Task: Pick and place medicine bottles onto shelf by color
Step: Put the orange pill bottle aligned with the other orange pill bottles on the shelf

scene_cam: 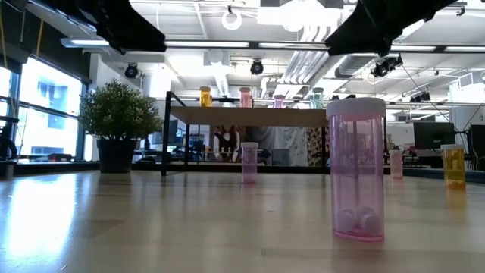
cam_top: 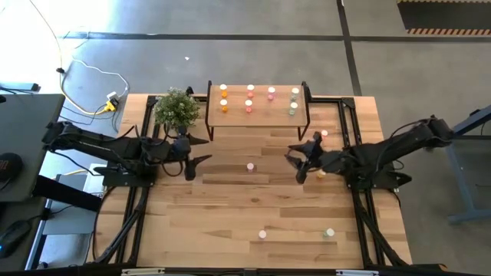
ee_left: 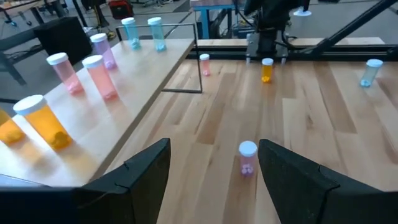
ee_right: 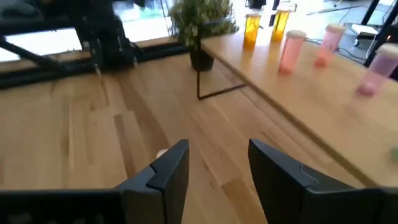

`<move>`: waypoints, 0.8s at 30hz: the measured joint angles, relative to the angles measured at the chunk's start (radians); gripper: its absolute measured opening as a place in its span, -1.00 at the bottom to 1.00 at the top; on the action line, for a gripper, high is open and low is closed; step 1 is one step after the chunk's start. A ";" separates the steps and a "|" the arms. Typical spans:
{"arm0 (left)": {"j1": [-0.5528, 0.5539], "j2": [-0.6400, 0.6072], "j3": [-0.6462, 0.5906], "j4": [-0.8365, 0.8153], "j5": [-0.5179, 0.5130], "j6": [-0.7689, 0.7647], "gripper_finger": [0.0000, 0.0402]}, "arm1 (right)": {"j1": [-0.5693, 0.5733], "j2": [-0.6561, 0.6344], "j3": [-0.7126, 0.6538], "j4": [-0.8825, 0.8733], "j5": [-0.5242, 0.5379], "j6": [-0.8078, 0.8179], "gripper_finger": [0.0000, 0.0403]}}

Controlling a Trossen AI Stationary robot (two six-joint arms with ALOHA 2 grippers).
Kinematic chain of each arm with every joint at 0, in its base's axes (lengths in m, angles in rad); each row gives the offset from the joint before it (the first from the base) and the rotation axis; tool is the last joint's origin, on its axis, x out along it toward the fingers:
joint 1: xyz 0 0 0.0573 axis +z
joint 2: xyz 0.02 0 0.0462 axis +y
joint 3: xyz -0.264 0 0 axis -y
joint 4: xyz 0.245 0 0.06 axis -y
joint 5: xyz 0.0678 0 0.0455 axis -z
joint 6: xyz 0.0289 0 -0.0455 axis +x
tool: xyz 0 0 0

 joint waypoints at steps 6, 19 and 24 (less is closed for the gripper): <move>0.011 0.000 0.000 0.000 0.000 -0.007 0.17 | -0.009 -0.107 0.000 -0.070 -0.002 0.006 -0.22; -0.015 0.001 0.000 -0.029 0.129 -0.169 0.17 | -0.008 -0.145 0.000 -0.251 -0.154 0.225 -0.22; -0.065 0.001 0.000 -0.033 0.189 -0.201 0.17 | 0.022 -0.143 0.000 -0.215 -0.241 0.248 -0.22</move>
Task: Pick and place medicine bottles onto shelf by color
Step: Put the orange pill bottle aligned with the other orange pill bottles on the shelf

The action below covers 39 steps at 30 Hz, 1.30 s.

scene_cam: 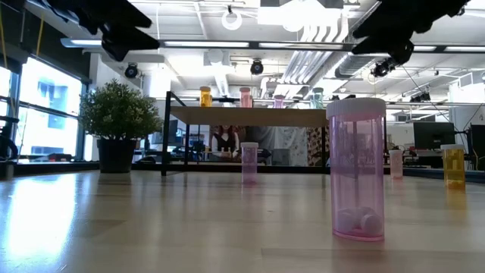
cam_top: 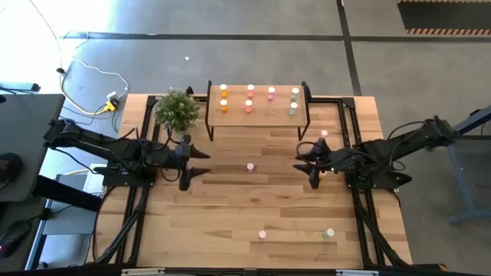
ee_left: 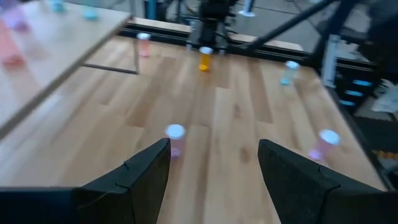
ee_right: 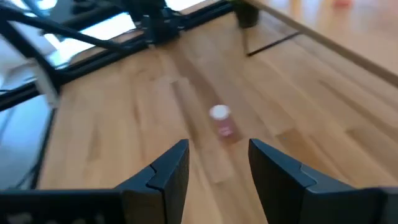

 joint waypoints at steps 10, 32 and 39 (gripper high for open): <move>-0.140 0.000 0.000 -0.016 0.002 -0.064 0.17 | 0.161 0.136 0.000 0.082 0.066 0.113 -0.22; -0.348 0.000 0.000 0.065 -0.009 -0.158 0.17 | 0.289 0.444 0.003 0.514 0.030 0.134 -0.03; -0.353 0.000 0.000 0.073 -0.035 -0.145 0.17 | 0.208 0.518 0.004 0.556 0.093 0.067 0.13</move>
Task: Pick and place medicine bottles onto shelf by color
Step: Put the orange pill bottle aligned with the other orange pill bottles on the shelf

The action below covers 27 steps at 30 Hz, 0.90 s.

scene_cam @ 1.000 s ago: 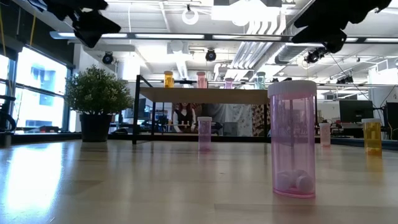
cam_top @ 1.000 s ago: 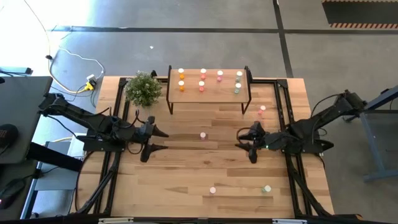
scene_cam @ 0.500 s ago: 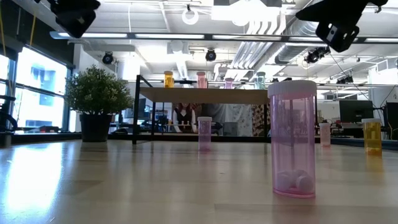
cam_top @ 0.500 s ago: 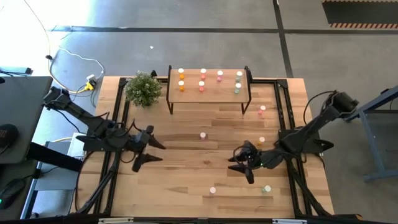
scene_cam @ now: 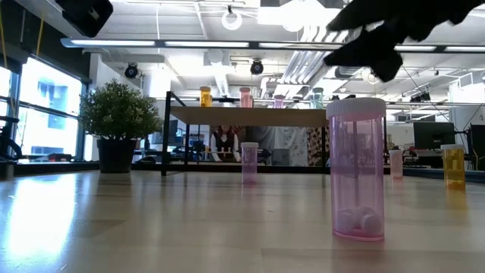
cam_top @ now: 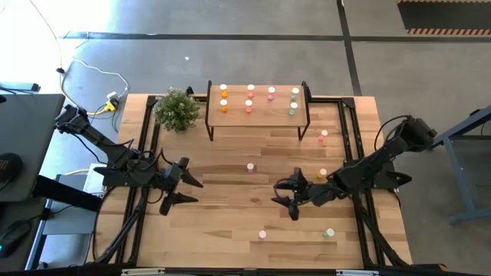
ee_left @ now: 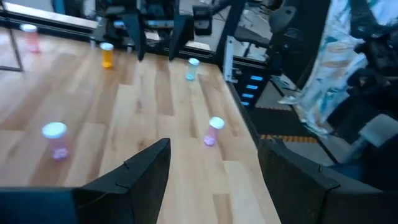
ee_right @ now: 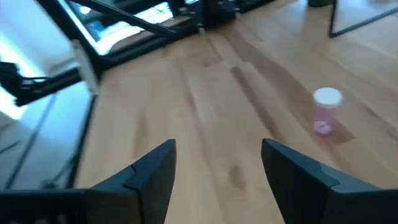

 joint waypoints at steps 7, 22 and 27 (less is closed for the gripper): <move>0.000 0.000 0.000 -0.001 -0.110 0.019 0.17 | -0.079 0.109 0.000 0.032 -0.004 -0.011 0.13; 0.000 0.000 0.000 -0.010 -0.154 0.022 0.17 | 0.060 -0.018 0.000 -0.199 -0.033 0.316 0.13; 0.000 0.000 0.000 -0.010 -0.154 0.022 0.17 | 0.155 -0.089 0.000 -0.330 -0.001 0.508 0.12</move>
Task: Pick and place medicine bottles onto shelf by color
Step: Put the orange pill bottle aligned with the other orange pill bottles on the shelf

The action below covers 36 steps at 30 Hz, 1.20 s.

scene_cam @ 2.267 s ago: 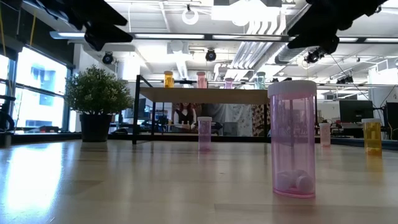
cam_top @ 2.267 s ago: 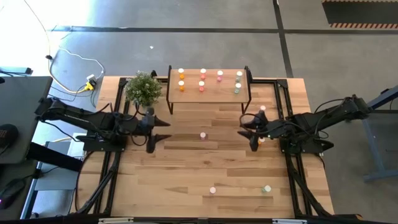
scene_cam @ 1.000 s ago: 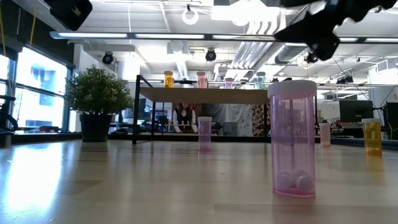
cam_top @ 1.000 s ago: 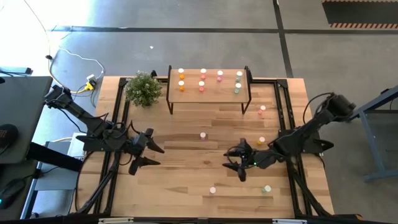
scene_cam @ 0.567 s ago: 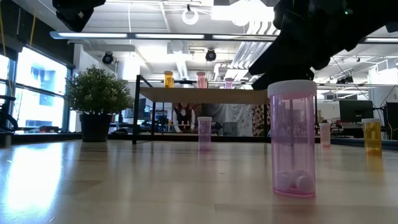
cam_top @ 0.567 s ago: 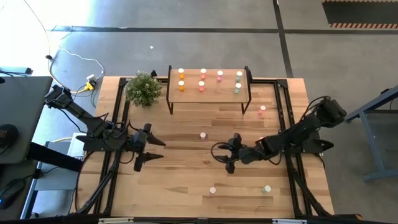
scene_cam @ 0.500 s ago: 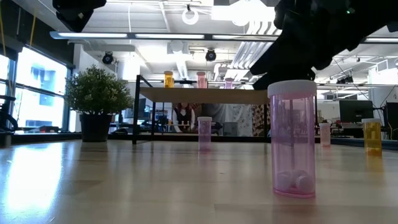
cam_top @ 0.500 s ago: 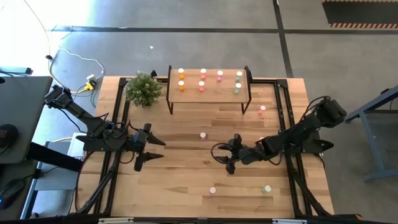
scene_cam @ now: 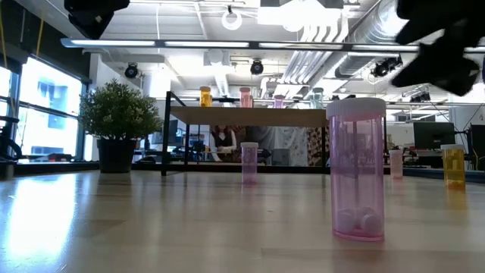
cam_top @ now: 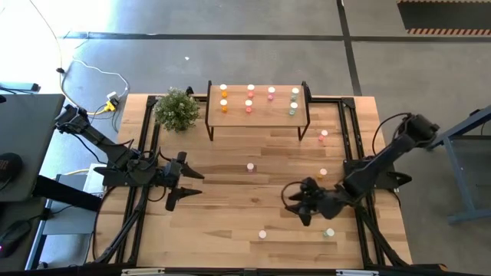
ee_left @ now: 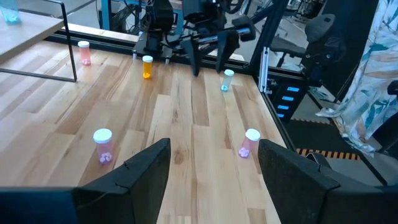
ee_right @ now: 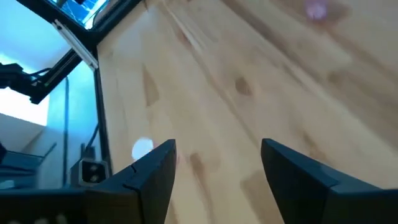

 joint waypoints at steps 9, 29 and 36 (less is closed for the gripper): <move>0.000 0.000 0.000 0.002 -0.001 -0.001 0.17 | 0.128 -0.083 0.000 -0.307 0.046 0.317 0.06; 0.000 0.000 0.000 0.009 -0.030 0.011 0.17 | 0.179 -0.073 -0.003 -0.869 0.045 0.980 0.06; 0.000 0.000 0.000 0.009 -0.030 0.011 0.17 | 0.178 -0.007 -0.003 -0.948 0.046 1.101 0.06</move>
